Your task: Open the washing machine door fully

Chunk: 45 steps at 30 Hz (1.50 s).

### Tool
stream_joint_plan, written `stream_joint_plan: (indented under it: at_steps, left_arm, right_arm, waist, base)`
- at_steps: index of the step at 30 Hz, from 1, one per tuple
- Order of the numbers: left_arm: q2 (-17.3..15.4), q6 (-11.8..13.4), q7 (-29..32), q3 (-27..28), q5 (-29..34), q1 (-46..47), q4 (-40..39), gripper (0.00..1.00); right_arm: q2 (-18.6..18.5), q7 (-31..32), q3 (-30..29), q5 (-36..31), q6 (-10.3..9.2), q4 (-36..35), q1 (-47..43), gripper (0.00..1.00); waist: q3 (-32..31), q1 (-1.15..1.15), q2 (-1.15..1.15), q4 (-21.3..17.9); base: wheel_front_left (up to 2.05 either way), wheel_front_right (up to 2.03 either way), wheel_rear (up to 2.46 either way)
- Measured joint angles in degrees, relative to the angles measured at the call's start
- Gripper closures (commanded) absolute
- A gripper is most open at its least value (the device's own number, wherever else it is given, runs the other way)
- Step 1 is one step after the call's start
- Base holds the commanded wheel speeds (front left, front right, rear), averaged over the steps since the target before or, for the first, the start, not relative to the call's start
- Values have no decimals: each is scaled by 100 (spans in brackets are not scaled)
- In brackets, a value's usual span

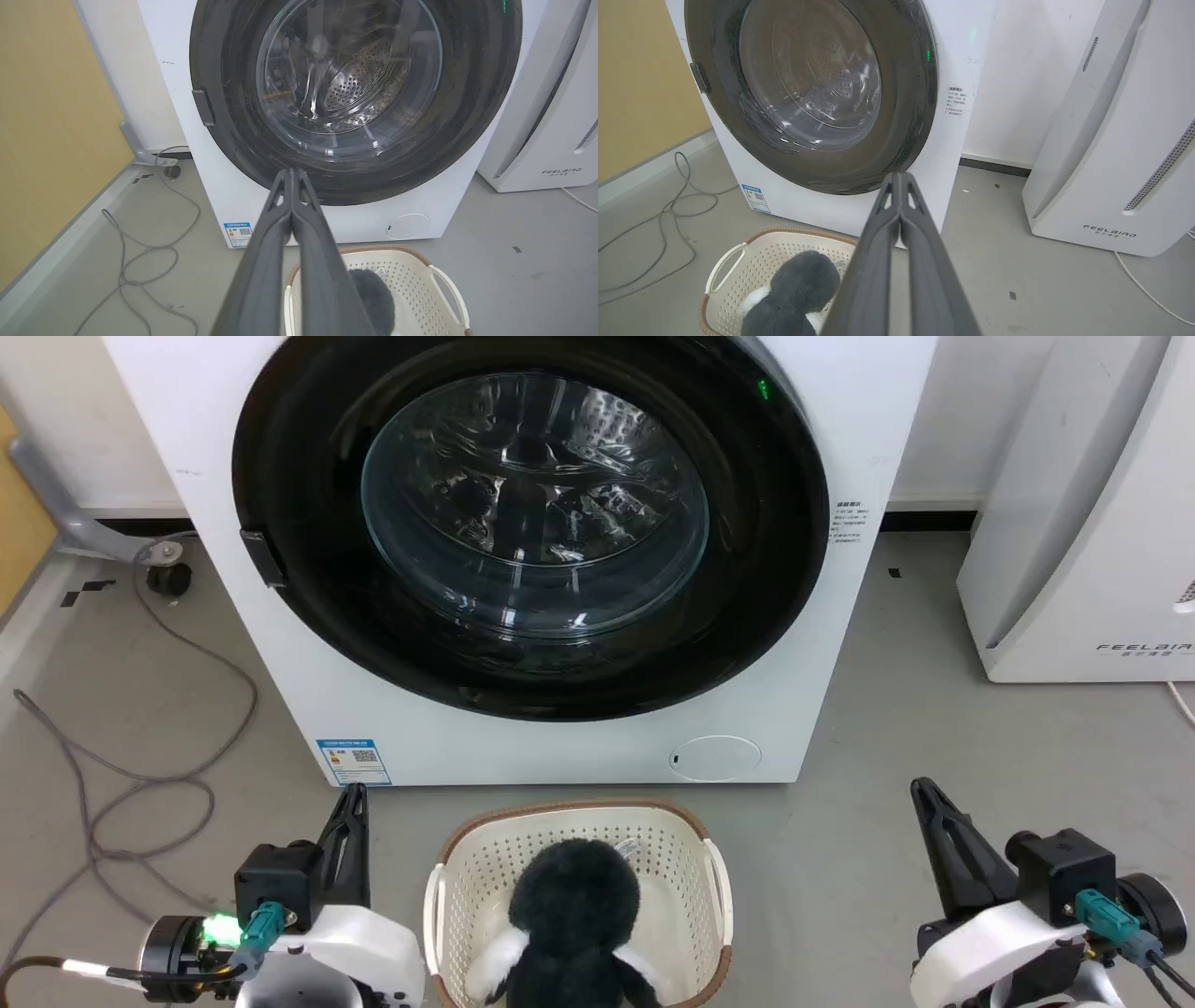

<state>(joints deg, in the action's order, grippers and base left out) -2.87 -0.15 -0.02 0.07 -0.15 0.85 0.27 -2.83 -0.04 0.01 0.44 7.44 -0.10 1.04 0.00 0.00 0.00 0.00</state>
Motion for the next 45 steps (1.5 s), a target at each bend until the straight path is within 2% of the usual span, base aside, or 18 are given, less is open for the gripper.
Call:
stream_joint_plan:
  at_steps: [23,24,45]
  left_arm:
    - [1,0,0,2,0,0,0,100]
    - [1,-1,0,1,-1,1,1,0]
    - [2,155,-171,-115,-3,2,12,0]
  right_arm:
    - [-1,0,0,0,0,0,-1,100]
    - [-1,0,0,1,0,0,1,0]
    - [-1,-187,-71,271,0,-127,7,0]
  waist:
    - [0,0,0,0]
    - [0,0,0,0]
    - [17,0,0,5]
  base:
    - [0,0,0]
    - [0,0,0]
    - [0,0,0]
